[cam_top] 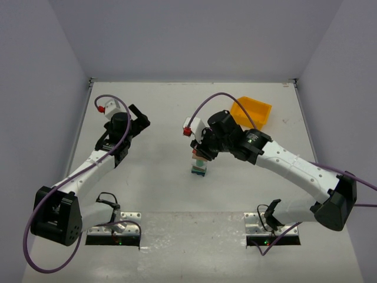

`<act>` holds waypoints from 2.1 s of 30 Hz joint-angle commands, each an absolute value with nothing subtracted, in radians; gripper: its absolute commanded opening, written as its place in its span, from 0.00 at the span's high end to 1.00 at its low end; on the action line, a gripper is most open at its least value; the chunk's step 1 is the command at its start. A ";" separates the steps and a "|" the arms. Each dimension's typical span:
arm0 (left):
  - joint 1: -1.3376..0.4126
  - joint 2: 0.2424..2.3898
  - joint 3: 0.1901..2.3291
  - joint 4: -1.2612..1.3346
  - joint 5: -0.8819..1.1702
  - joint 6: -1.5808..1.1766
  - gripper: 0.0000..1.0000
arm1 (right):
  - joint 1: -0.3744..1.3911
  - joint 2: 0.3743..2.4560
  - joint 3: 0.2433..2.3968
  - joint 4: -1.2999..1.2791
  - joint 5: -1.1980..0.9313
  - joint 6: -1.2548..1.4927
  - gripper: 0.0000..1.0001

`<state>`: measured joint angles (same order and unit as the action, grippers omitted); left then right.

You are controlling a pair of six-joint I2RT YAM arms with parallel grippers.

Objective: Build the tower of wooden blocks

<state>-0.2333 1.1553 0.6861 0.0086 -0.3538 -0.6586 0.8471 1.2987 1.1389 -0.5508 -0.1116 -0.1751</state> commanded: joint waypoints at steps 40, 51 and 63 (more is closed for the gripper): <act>-0.233 1.140 0.678 0.061 -0.325 -0.644 0.00 | 0.850 1.332 1.116 -0.537 -0.068 -0.118 0.68; -0.233 1.139 0.678 0.061 -0.321 -0.641 0.00 | 0.850 1.344 1.119 -0.538 -0.062 -0.115 0.65; -0.232 1.141 0.678 0.071 -0.302 -0.634 0.00 | 0.850 1.342 1.118 -0.538 -0.058 -0.121 0.60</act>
<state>-0.2333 1.1553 0.6857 0.0216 -0.3120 -0.6506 0.8471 1.3434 1.1110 -0.5606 -0.0642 -0.1268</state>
